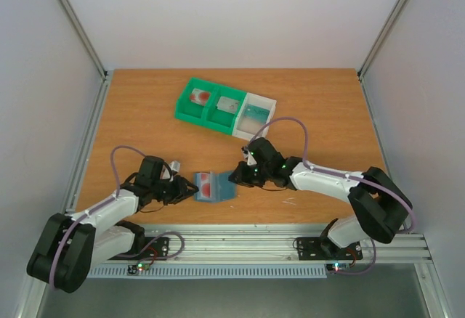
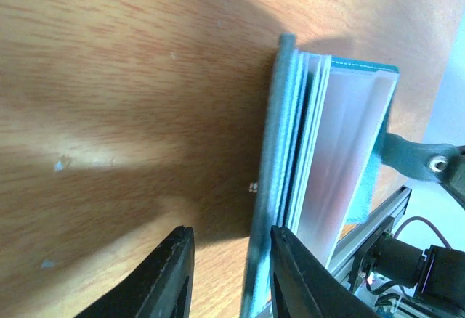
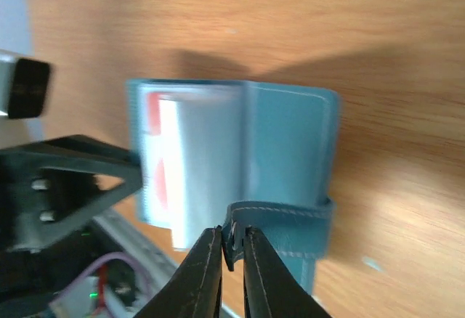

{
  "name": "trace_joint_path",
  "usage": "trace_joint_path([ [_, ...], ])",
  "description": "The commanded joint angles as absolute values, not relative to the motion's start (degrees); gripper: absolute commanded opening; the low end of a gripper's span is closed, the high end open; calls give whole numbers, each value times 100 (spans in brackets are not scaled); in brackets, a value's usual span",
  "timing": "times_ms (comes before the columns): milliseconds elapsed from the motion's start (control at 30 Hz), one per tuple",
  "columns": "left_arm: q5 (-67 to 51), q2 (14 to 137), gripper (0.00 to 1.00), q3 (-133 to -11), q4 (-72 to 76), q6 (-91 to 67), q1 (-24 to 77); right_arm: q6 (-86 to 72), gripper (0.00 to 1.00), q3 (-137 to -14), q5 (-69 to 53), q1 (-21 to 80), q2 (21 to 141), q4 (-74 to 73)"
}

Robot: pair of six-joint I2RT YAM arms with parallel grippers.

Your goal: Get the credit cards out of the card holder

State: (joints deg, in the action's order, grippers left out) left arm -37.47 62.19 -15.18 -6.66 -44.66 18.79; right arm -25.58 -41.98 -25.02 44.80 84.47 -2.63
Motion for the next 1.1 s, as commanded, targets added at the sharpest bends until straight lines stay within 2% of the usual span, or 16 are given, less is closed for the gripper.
trace_joint_path([
  [0,-3578,5867,32,-1608,-1044,-4403,1903,-1757,16,-4549,-1370,4443,8092,-2330],
  [67,-3515,5639,34,-1652,-1246,-4415,1898,-1614,24,-4874,-1197,4453,8003,-2953],
  [133,-3420,5423,41,-1718,-1453,-4450,1899,-1536,31,-5215,-949,4540,7910,-3476],
  [233,-3310,5165,48,-1836,-1624,-4513,1901,-1525,35,-5621,-653,4794,7813,-3795],
  [400,-3236,5095,55,-1760,-1362,-4633,1899,-1613,39,-5891,-796,5121,8191,-3378],
  [467,-3301,5229,54,-1720,-1207,-4632,1903,-1655,39,-5993,-967,5211,8422,-3188],
  [567,-3553,5528,46,-1671,-796,-4647,1901,-1626,39,-6221,-945,5372,8647,-3136],
  [700,-3692,5905,47,-1764,-647,-4626,1900,-1666,39,-6317,-925,5454,8811,-3111],
  [933,-3628,5894,48,-1696,-435,-4725,1903,-1642,58,-6767,-841,5731,9157,-3261],
  [1067,-3686,5981,48,-1705,-394,-4749,1898,-1606,64,-6983,-791,5757,9457,-3384],
])
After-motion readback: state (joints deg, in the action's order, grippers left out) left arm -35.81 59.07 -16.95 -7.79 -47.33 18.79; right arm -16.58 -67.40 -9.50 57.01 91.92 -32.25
